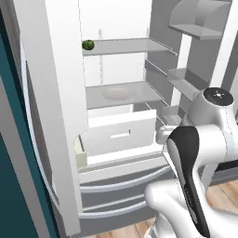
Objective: Retrieve the chicken drumstick from the fridge and place it on the cutting board.
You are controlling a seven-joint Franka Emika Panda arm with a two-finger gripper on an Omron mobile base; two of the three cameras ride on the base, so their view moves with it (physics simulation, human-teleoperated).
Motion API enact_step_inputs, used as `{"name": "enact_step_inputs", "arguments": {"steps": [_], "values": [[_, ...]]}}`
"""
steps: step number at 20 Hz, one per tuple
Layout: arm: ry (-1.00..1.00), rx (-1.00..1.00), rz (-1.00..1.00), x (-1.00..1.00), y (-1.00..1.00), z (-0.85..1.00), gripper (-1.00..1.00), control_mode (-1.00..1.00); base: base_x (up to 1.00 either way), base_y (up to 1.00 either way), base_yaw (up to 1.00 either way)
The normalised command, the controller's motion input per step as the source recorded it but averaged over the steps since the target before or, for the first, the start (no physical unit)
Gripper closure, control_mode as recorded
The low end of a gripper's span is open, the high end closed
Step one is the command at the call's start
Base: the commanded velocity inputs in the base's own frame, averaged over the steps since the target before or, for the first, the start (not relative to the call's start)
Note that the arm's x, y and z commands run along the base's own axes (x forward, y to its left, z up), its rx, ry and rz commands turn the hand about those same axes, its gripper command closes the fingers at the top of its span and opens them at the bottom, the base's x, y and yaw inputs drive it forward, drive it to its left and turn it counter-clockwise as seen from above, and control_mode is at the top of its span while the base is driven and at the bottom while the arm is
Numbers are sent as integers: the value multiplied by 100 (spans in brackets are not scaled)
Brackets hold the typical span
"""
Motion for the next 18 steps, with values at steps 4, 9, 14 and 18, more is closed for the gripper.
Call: {"name": "enact_step_inputs", "arguments": {"steps": [4, 9, 14, 18], "values": [[0, 0, 0, 0, 0, 0, 100, 100, -96, 2, -9], [0, 0, 0, 0, 0, 0, 100, 100, -92, 10, -4], [0, 0, 0, 0, 0, 0, 100, 100, -71, -13, -5], [0, 0, 0, 0, 0, 0, 100, 100, -64, -47, 0]]}}
